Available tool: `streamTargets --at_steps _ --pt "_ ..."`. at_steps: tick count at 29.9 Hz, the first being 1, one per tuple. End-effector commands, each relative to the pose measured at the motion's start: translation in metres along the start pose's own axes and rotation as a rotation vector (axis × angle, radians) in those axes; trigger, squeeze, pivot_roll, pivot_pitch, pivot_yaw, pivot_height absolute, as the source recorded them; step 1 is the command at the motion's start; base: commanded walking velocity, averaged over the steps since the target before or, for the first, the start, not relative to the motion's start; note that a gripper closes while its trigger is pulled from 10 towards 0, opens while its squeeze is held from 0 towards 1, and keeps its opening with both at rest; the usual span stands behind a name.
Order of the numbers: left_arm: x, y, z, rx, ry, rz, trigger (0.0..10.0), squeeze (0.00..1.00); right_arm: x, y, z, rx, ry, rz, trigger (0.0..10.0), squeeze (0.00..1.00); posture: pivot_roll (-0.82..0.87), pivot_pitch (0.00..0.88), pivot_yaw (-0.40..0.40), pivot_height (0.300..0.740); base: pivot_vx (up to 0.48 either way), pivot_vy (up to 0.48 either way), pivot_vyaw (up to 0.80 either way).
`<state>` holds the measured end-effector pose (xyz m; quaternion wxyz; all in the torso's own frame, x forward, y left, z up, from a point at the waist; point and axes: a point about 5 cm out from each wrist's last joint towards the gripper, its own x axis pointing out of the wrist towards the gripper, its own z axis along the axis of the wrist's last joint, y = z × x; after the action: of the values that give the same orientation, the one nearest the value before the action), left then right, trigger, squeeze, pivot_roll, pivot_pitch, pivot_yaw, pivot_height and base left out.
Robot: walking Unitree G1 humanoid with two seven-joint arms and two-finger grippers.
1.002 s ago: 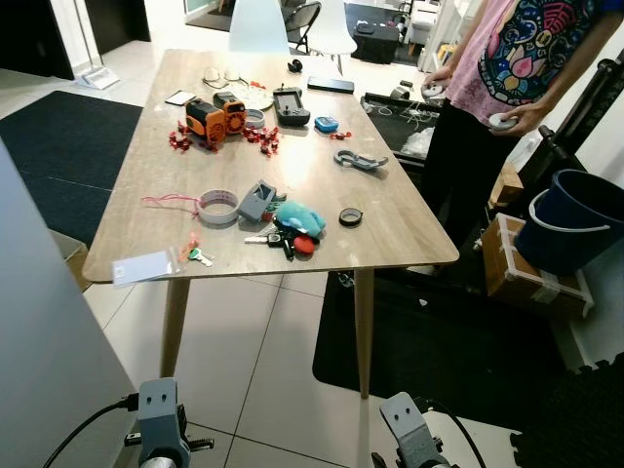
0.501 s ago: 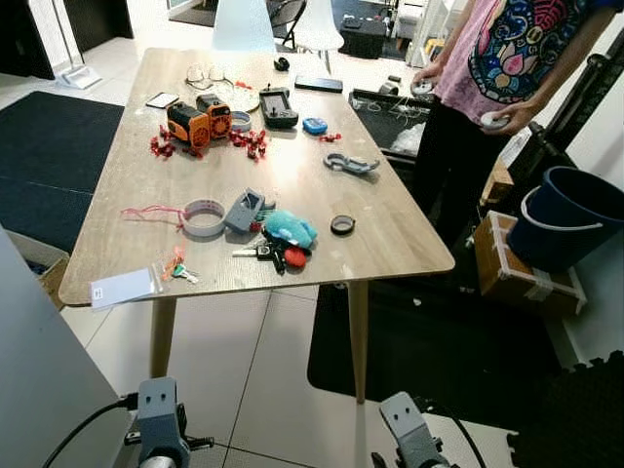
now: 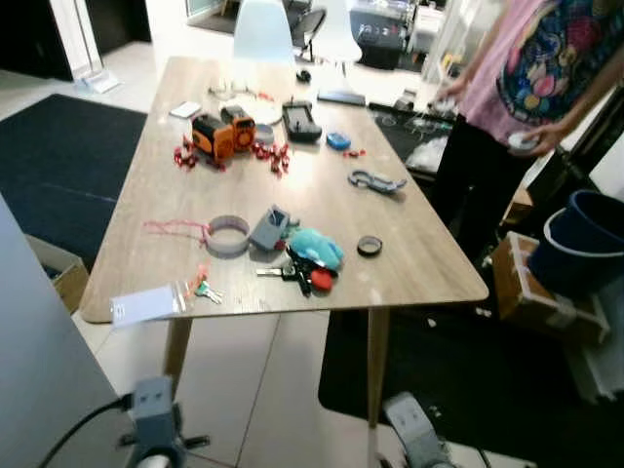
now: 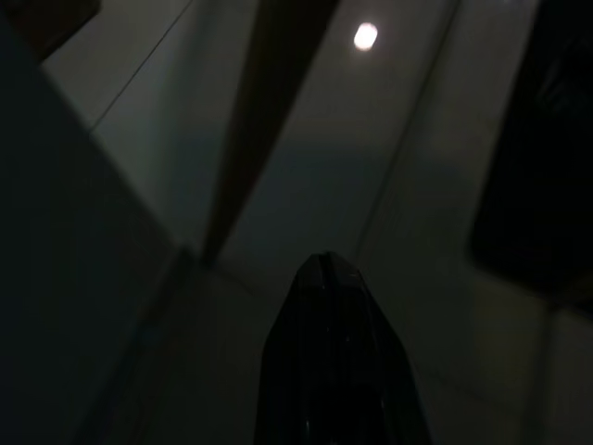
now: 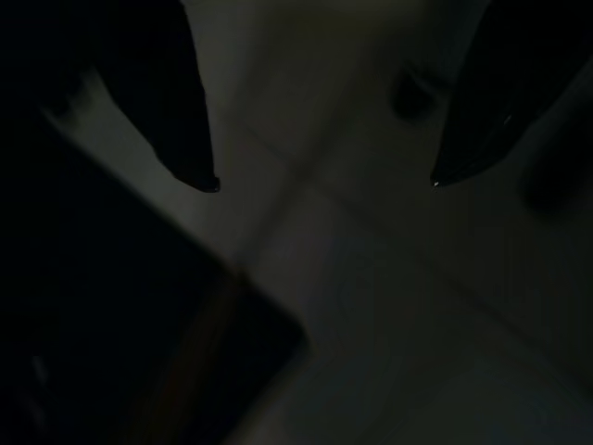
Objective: Hang keys on a hook
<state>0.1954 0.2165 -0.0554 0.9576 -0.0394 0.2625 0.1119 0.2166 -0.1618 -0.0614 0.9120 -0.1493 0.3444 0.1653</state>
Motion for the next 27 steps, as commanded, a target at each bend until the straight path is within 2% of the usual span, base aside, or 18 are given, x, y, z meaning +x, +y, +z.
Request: streamTargets --at_steps 1,27 --pt "0.0021 -0.0105 0.0021 -0.004 -0.004 -0.027 10.0 0.00 -0.0097 -0.0055 -0.0250 0.003 0.083 -0.016 10.0 0.00 0.05 0.053 -0.087 0.740 0.000 0.000 0.00" --pt "0.0003 -0.0074 0.0027 -0.024 -0.028 -0.023 10.0 0.00 -0.0089 -0.0038 -0.0239 0.001 0.083 -0.009 10.0 0.00 0.06 0.057 -0.092 0.740 0.000 0.000 0.00"
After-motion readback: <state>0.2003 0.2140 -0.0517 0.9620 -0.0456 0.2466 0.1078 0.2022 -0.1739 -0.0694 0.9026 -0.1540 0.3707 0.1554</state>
